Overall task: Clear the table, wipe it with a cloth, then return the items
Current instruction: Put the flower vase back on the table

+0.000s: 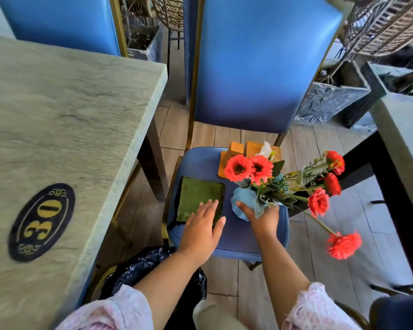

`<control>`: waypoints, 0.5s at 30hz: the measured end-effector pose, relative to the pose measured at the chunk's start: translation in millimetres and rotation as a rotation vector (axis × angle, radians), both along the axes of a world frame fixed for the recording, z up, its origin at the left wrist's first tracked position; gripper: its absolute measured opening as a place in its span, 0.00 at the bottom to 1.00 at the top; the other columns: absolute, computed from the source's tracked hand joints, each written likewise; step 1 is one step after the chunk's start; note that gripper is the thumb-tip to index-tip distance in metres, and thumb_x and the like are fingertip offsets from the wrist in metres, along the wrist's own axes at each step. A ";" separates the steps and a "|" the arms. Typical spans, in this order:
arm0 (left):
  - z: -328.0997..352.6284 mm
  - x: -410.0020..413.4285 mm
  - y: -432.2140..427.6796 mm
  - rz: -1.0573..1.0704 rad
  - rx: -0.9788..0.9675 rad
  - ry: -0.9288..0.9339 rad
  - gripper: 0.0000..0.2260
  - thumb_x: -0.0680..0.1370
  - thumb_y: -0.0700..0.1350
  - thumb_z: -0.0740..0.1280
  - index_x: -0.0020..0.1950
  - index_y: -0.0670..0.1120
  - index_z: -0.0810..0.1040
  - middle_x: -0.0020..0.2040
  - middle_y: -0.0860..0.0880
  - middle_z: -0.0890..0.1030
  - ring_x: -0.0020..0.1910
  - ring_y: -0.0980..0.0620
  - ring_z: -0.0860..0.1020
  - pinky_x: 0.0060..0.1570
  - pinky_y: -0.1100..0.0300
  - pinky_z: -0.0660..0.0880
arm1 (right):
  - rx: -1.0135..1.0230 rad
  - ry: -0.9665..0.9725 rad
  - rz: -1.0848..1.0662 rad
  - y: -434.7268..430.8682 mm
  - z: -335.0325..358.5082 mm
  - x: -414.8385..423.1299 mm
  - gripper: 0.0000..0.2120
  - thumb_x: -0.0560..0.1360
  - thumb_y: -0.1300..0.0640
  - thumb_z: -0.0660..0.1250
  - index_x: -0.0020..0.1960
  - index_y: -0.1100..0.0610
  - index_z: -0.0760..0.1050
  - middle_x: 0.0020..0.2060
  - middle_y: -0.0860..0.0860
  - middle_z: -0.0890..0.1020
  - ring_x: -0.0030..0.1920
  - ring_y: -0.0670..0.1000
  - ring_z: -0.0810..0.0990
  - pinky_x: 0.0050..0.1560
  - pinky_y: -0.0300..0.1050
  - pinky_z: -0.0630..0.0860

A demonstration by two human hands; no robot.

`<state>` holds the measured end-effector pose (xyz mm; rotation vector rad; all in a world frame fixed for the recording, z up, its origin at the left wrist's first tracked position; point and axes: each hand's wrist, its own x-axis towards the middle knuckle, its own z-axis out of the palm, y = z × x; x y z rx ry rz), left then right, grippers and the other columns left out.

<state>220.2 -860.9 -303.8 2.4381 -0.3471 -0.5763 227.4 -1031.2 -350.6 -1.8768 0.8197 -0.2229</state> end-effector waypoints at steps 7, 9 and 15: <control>114.7 -56.3 70.0 0.063 -0.127 -0.151 0.22 0.82 0.51 0.54 0.75 0.48 0.60 0.75 0.50 0.64 0.74 0.54 0.62 0.70 0.63 0.58 | -0.141 0.109 0.217 62.0 108.7 -58.4 0.33 0.59 0.42 0.78 0.53 0.63 0.75 0.51 0.60 0.78 0.55 0.60 0.76 0.51 0.49 0.72; 140.4 -67.0 89.0 0.086 -0.117 -0.219 0.21 0.82 0.50 0.55 0.74 0.46 0.63 0.72 0.48 0.68 0.72 0.52 0.66 0.68 0.64 0.60 | -0.159 0.099 0.247 78.7 132.7 -68.5 0.34 0.59 0.41 0.78 0.54 0.63 0.75 0.50 0.59 0.78 0.54 0.59 0.76 0.46 0.43 0.72; 204.2 -129.1 191.3 0.284 -0.079 -0.368 0.19 0.81 0.50 0.56 0.70 0.45 0.68 0.67 0.44 0.74 0.65 0.45 0.73 0.62 0.55 0.69 | -0.169 -0.073 0.325 171.9 221.2 -117.5 0.33 0.62 0.44 0.78 0.56 0.61 0.68 0.52 0.58 0.74 0.51 0.57 0.74 0.43 0.47 0.67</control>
